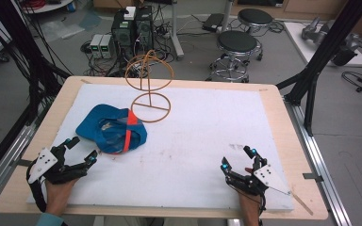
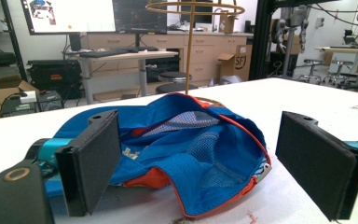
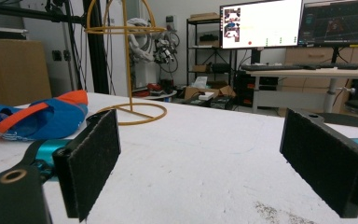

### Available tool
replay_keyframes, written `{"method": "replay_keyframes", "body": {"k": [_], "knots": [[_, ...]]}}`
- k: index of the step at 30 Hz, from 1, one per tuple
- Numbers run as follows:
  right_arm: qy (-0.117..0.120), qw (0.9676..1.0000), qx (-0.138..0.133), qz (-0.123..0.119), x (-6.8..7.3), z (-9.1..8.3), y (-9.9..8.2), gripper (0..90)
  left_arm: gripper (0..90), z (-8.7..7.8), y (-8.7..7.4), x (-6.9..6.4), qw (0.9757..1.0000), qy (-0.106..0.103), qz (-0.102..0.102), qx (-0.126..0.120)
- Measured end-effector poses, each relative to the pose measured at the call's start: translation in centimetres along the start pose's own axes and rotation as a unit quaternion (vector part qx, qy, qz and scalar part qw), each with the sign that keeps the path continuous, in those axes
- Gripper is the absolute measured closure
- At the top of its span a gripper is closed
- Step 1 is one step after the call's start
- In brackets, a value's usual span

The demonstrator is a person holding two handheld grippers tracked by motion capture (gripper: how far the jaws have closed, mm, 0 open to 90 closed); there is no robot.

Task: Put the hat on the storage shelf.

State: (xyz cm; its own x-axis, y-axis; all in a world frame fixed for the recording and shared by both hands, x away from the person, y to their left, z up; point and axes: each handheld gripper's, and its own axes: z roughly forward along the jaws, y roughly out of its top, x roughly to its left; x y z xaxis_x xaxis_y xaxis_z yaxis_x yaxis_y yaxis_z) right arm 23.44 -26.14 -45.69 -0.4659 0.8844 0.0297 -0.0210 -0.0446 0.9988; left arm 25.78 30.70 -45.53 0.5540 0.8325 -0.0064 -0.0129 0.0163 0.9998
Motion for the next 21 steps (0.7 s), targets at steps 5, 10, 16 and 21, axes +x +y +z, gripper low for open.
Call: {"method": "replay_keyframes", "body": {"k": [5, 10, 16, 21], "knots": [[0.000, 1.0000, 0.001, 0.001, -0.02, 0.02, 0.01, 11.2, 14.7, 0.03, 0.02, 0.00, 1.0000, 0.001, -0.001, 0.002], [0.002, 1.0000, -0.002, -0.007, 0.00, 0.03, 0.00, 11.2, 14.6, -0.05, 0.00, 0.01, 1.0000, 0.000, 0.000, -0.001], [0.002, 1.0000, -0.001, -0.002, -0.01, 0.02, 0.01, 11.2, 14.7, -0.04, 0.00, -0.01, 1.0000, 0.002, 0.000, -0.001], [0.003, 1.0000, 0.001, -0.003, -0.05, 0.09, 0.03, 11.2, 14.8, 0.08, 0.05, -0.02, 0.9999, 0.010, -0.004, 0.003]]}}
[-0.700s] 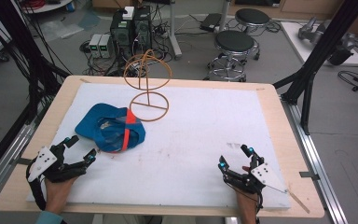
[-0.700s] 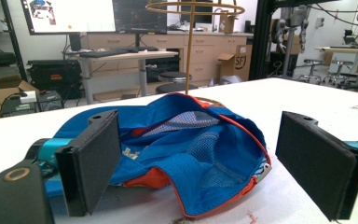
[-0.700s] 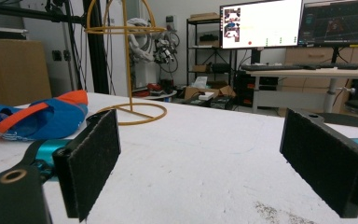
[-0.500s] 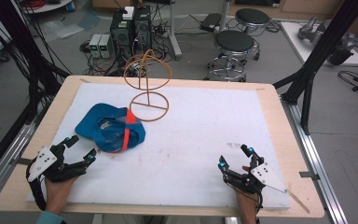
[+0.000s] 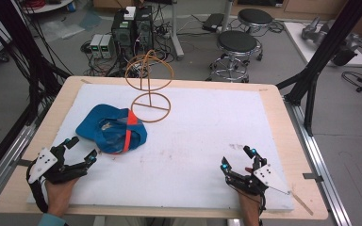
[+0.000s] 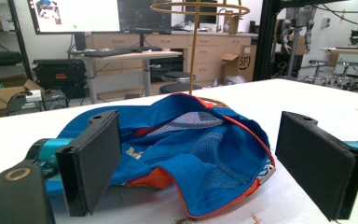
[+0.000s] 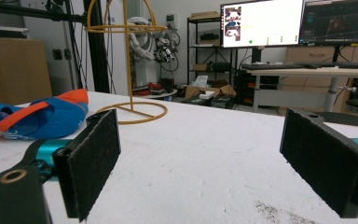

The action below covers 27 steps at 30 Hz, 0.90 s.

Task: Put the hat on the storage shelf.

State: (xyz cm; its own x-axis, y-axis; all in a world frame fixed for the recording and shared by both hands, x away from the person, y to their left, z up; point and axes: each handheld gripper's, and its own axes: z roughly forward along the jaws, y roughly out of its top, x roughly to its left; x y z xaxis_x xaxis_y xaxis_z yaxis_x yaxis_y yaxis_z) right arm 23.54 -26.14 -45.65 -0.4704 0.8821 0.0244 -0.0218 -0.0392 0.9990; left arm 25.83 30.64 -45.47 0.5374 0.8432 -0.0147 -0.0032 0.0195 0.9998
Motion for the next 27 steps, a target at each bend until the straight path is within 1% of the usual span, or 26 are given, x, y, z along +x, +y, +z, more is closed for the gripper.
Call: {"method": "replay_keyframes", "body": {"k": [1, 3, 4, 5, 6, 7, 8, 9, 10, 11, 12, 13, 14, 17, 18, 20, 21, 22, 23, 24, 25, 26, 27], "knots": [[0.000, 1.0000, 0.002, 0.000, 0.0, 0.0, 0.0, 11.2, 14.5, 0.1, 0.1, 0.1, 1.0000, -0.002, -0.002, 0.006], [0.000, 1.0000, 0.002, 0.000, 0.0, 0.0, 0.0, 11.2, 14.5, 0.4, 0.3, 0.2, 0.9995, -0.004, -0.001, 0.030], [0.000, 1.0000, 0.002, 0.001, 0.0, 0.0, 0.0, 11.2, 14.5, 0.7, 0.7, 0.3, 0.9988, -0.007, -0.004, 0.048], [0.000, 1.0000, 0.004, 0.003, 0.1, 0.0, 0.0, 11.2, 14.5, 0.7, 0.7, 0.3, 0.9988, -0.007, -0.004, 0.048], [-0.001, 1.0000, 0.005, 0.003, 0.1, 0.0, 0.0, 11.2, 14.5, 0.9, 1.3, 0.3, 0.9977, -0.016, -0.005, 0.065], [-0.001, 1.0000, 0.005, 0.003, 0.1, 0.0, 0.0, 11.2, 14.5, 0.9, 1.3, 0.3, 0.9977, -0.016, -0.005, 0.065], [-0.001, 1.0000, 0.005, 0.002, 0.0, 0.0, 0.0, 11.2, 14.5, 1.2, 2.0, 0.2, 0.9969, -0.028, -0.002, 0.074], [-0.001, 1.0000, 0.005, 0.002, 0.1, 0.0, 0.0, 11.2, 14.5, 1.2, 2.0, 0.2, 0.9969, -0.028, -0.002, 0.074], [-0.001, 1.0000, 0.005, 0.002, 0.1, 0.0, 0.0, 11.2, 14.6, 1.6, 2.6, 0.1, 0.9953, -0.043, -0.003, 0.086], [-0.001, 1.0000, 0.005, 0.002, 0.1, 0.0, 0.0, 11.2, 14.5, 1.6, 2.6, 0.1, 0.9953, -0.043, -0.003, 0.086], [-0.001, 1.0000, 0.005, 0.002, 0.1, 0.0, 0.0, 11.2, 14.6, 2.1, 3.2, 0.0, 0.9937, -0.050, 0.002, 0.101], [-0.001, 1.0000, 0.004, 0.002, 0.1, 0.0, 0.0, 11.2, 14.5, 2.1, 3.2, 0.0, 0.9937, -0.050, 0.002, 0.101], [-0.001, 1.0000, 0.005, 0.002, 0.1, 0.0, 0.0, 11.2, 14.6, 2.4, 3.4, -0.1, 0.9930, -0.054, 0.003, 0.105], [-0.001, 1.0000, 0.006, 0.004, 0.1, 0.0, 0.0, 11.2, 14.6, 3.2, 4.3, -0.2, 0.9902, -0.067, 0.007, 0.122], [-0.001, 1.0000, 0.006, 0.004, 0.1, 0.0, 0.0, 11.2, 14.6, 3.5, 4.6, -0.3, 0.9892, -0.073, 0.004, 0.127], [-0.001, 1.0000, 0.006, 0.004, 0.1, 0.0, 0.0, 11.2, 14.8, 4.3, 5.2, -0.3, 0.9852, -0.089, -0.001, 0.147], [0.000, 1.0000, 0.005, 0.000, 0.0, 0.1, 0.0, 11.2, 15.0, 4.8, 5.6, -0.4, 0.9820, -0.098, -0.002, 0.161], [0.000, 1.0000, 0.005, 0.000, 0.0, 0.1, 0.0, 11.2, 15.0, 5.1, 5.8, -0.5, 0.9798, -0.104, -0.003, 0.171], [-0.001, 1.0000, 0.006, 0.002, 0.1, 0.0, 0.0, 11.2, 15.2, 5.7, 6.1, -0.5, 0.9758, -0.116, -0.010, 0.185], [-0.001, 1.0000, 0.007, 0.004, 0.1, 0.0, 0.0, 11.3, 15.2, 6.4, 6.3, -0.6, 0.9692, -0.131, -0.022, 0.208], [-0.001, 1.0000, 0.007, 0.004, 0.1, 0.0, 0.0, 11.3, 15.2, 6.4, 6.3, -0.6, 0.9692, -0.131, -0.022, 0.208], [-0.001, 1.0000, 0.006, 0.002, 0.1, 0.0, 0.0, 11.3, 15.2, 6.8, 6.4, -0.7, 0.9671, -0.134, -0.027, 0.214], [-0.002, 1.0000, 0.005, 0.003, 0.1, 0.0, 0.0, 11.3, 15.2, 7.2, 6.5, -0.8, 0.9636, -0.140, -0.031, 0.226]]}}
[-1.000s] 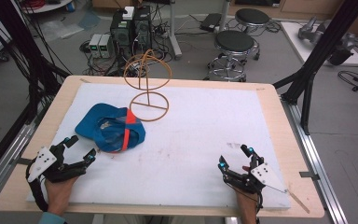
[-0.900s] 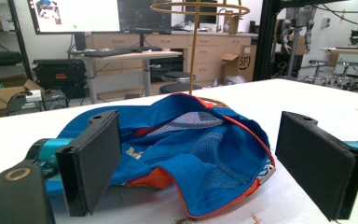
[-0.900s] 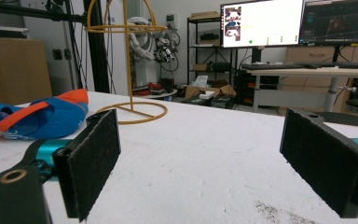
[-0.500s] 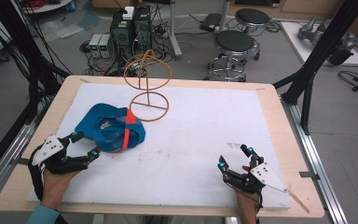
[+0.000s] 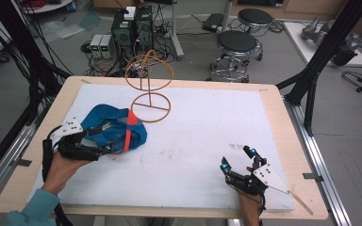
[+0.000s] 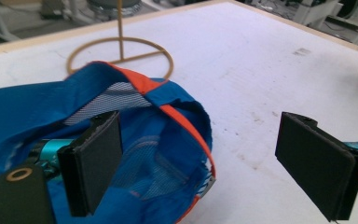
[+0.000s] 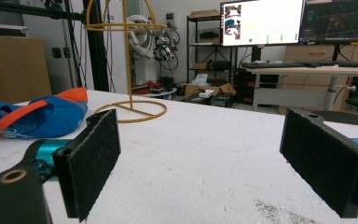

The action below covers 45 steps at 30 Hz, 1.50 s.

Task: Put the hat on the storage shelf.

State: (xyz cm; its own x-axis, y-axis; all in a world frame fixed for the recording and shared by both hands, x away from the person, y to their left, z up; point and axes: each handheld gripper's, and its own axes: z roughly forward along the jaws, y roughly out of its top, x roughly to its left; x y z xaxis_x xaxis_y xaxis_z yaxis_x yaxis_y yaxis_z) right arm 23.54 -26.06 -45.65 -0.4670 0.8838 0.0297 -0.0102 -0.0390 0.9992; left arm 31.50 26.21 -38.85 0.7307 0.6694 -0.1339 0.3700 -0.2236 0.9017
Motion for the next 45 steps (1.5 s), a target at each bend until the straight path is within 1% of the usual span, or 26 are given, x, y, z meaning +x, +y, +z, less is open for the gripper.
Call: {"method": "replay_keyframes", "body": {"k": [3, 4, 5, 6, 7, 8, 9, 10, 12, 14, 18, 23, 24, 26, 27, 28, 31, 32, 36, 37, 40, 41, 42, 43, 44, 45], "knots": [[-0.001, 1.0000, 0.000, -0.001, 0.0, 0.0, 0.0, 11.2, 15.8, 0.7, 0.3, -0.1, 0.9997, -0.009, -0.003, 0.022], [0.000, 1.0000, 0.000, 0.000, 0.0, 0.0, 0.0, 11.2, 18.2, 1.2, 0.4, -0.1, 0.9991, -0.011, 0.001, 0.040], [0.000, 1.0000, 0.000, 0.000, 0.0, 0.0, 0.0, 11.2, 19.8, 1.2, 0.4, -0.1, 0.9991, -0.011, 0.001, 0.040], [0.000, 1.0000, 0.000, -0.002, 0.0, 0.0, 0.0, 11.2, 20.0, 1.6, 0.5, -0.2, 0.9988, -0.007, 0.003, 0.048], [0.000, 1.0000, 0.000, -0.001, 0.0, 0.0, 0.0, 11.2, 20.1, 1.9, 0.5, -0.2, 0.9982, -0.002, -0.003, 0.060], [0.000, 1.0000, 0.000, -0.001, 0.0, 0.0, 0.0, 11.2, 20.1, 2.3, 0.4, -0.2, 0.9973, -0.002, -0.006, 0.074], [0.000, 1.0000, -0.001, -0.002, -0.1, 0.0, 0.0, 11.2, 20.9, 3.0, 0.3, -0.2, 0.9957, -0.003, -0.003, 0.093], [0.000, 1.0000, -0.001, -0.002, -0.1, 0.0, 0.0, 11.2, 21.1, 3.0, 0.3, -0.2, 0.9957, -0.003, -0.003, 0.093], [0.000, 1.0000, 0.000, 0.000, 0.0, 0.0, 0.0, 11.3, 21.4, 3.6, 0.2, -0.2, 0.9945, -0.001, 0.001, 0.105], [0.001, 1.0000, 0.000, 0.001, 0.0, 0.0, 0.0, 11.2, 22.2, 4.1, 0.1, -0.2, 0.9937, -0.006, 0.003, 0.112], [0.001, 1.0000, -0.001, -0.001, 0.0, 0.0, 0.0, 11.2, 24.7, 4.4, 0.0, -0.3, 0.9927, -0.009, 0.006, 0.120], [0.001, 1.0000, 0.000, 0.000, 0.0, 0.0, 0.0, 11.2, 28.0, 5.1, -0.1, -0.5, 0.9903, -0.009, 0.010, 0.138], [0.001, 1.0000, 0.000, 0.001, 0.0, 0.0, 0.0, 11.3, 32.3, 5.3, -0.2, -0.5, 0.9900, -0.009, 0.010, 0.140], [0.001, 1.0000, -0.001, 0.001, 0.0, 0.0, 0.0, 11.2, 35.0, 5.7, -0.3, -0.5, 0.9883, -0.004, 0.018, 0.152], [0.001, 1.0000, -0.001, 0.001, 0.0, 0.0, 0.0, 11.3, 38.2, 6.0, -0.5, -0.4, 0.9864, -0.004, 0.015, 0.164], [0.002, 1.0000, -0.003, -0.002, 0.0, 0.0, 0.0, 11.3, 40.1, 6.0, -0.5, -0.4, 0.9864, -0.004, 0.015, 0.164], [0.002, 1.0000, -0.004, -0.004, -0.1, 0.0, 0.0, 11.3, 43.5, 6.3, -0.7, -0.3, 0.9846, -0.003, 0.013, 0.174], [0.002, 1.0000, -0.003, -0.001, -0.1, 0.0, 0.0, 11.3, 48.1, 6.4, -0.8, -0.3, 0.9840, -0.008, 0.015, 0.178], [0.002, 1.0000, -0.005, -0.003, -0.1, 0.0, 0.0, 11.2, 57.5, 6.5, -0.8, -0.4, 0.9844, -0.012, 0.009, 0.175], [0.002, 1.0000, -0.004, -0.001, 0.0, 0.0, 0.0, 11.2, 59.3, 6.8, -0.8, -0.5, 0.9837, -0.015, 0.010, 0.179], [0.002, 1.0000, -0.005, -0.003, -0.1, 0.0, 0.0, 11.3, 70.1, 7.0, -0.9, -0.6, 0.9832, -0.016, 0.011, 0.182], [0.002, 1.0000, -0.005, -0.003, -0.1, 0.0, 0.0, 11.3, 70.1, 7.1, -0.9, -0.7, 0.9835, -0.015, 0.011, 0.180], [0.002, 1.0000, -0.005, -0.002, -0.1, 0.0, 0.0, 11.3, 76.2, 7.1, -0.9, -0.7, 0.9839, -0.015, 0.007, 0.178], [0.002, 1.0000, -0.005, -0.002, -0.1, 0.0, 0.0, 11.3, 76.2, 7.2, -0.9, -0.7, 0.9846, -0.014, 0.007, 0.174], [0.002, 1.0000, -0.005, -0.002, -0.1, 0.0, 0.0, 11.3, 80.2, 7.2, -0.9, -0.7, 0.9850, -0.013, 0.005, 0.172], [0.002, 1.0000, -0.003, -0.001, -0.1, 0.0, 0.0, 11.3, 81.9, 7.2, -0.9, -0.7, 0.9851, -0.013, 0.004, 0.171]]}}
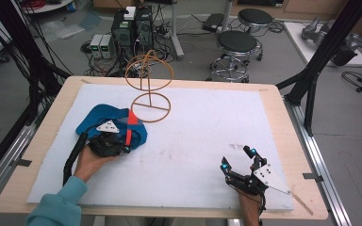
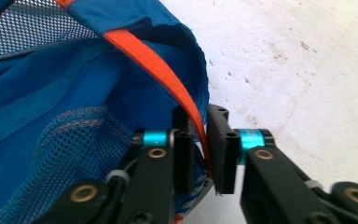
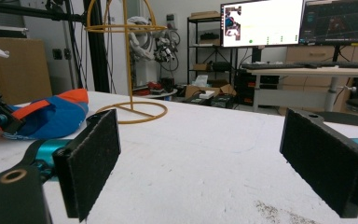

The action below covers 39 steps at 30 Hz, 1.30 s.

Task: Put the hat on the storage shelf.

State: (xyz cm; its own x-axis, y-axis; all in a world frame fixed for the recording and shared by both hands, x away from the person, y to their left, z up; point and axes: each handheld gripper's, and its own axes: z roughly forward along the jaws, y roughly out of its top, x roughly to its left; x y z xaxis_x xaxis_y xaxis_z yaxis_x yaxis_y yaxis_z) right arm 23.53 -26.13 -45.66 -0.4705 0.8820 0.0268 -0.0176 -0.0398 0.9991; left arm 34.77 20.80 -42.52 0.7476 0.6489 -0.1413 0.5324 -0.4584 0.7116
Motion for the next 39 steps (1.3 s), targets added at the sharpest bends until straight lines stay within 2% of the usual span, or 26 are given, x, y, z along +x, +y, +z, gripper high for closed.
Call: {"method": "replay_keyframes", "body": {"k": [7, 12, 13, 14, 18, 23, 25, 28, 33, 36, 39], "knots": [[-0.001, 1.0000, 0.000, 0.001, 0.0, 0.0, 0.0, 11.2, 86.8, -0.4, 0.2, -0.2, 0.9999, 0.009, -0.001, -0.011], [-0.001, 1.0000, -0.001, 0.000, 0.0, 0.0, 0.0, 11.3, 87.9, -0.9, 0.5, -0.8, 0.9996, -0.003, 0.006, -0.028], [-0.001, 1.0000, -0.001, 0.000, 0.0, 0.0, 0.0, 11.2, 88.0, -1.4, 0.8, -1.2, 0.9987, -0.010, 0.013, -0.048], [-0.001, 1.0000, -0.001, 0.000, 0.0, 0.0, 0.0, 11.2, 88.0, -1.4, 0.8, -1.2, 0.9987, -0.010, 0.013, -0.048], [0.000, 1.0000, 0.000, 0.000, 0.0, 0.0, 0.0, 11.2, 88.1, -2.4, 1.1, -1.8, 0.9948, -0.016, 0.042, -0.092], [0.000, 1.0000, 0.000, 0.000, 0.0, 0.0, 0.0, 11.2, 88.1, -3.0, 1.4, -2.1, 0.9945, -0.018, 0.036, -0.097], [0.000, 1.0000, 0.000, 0.000, 0.0, 0.0, 0.0, 11.3, 88.1, -3.2, 1.4, -2.3, 0.9931, -0.020, 0.038, -0.109], [-0.001, 1.0000, -0.001, -0.002, 0.0, 0.0, 0.0, 11.3, 88.1, -3.6, 1.6, -2.5, 0.9886, -0.023, 0.039, -0.144], [-0.001, 1.0000, 0.000, 0.000, 0.0, 0.0, 0.0, 11.3, 88.2, -3.6, 1.8, -2.9, 0.9891, -0.014, 0.053, -0.137], [-0.001, 1.0000, 0.000, 0.001, 0.0, 0.0, 0.0, 11.3, 88.2, -3.8, 2.2, -3.2, 0.9871, -0.022, 0.050, -0.151], [-0.001, 1.0000, 0.001, 0.001, 0.0, 0.0, 0.0, 11.3, 88.2, -4.3, 3.0, -3.9, 0.9851, -0.025, 0.061, -0.159]]}}
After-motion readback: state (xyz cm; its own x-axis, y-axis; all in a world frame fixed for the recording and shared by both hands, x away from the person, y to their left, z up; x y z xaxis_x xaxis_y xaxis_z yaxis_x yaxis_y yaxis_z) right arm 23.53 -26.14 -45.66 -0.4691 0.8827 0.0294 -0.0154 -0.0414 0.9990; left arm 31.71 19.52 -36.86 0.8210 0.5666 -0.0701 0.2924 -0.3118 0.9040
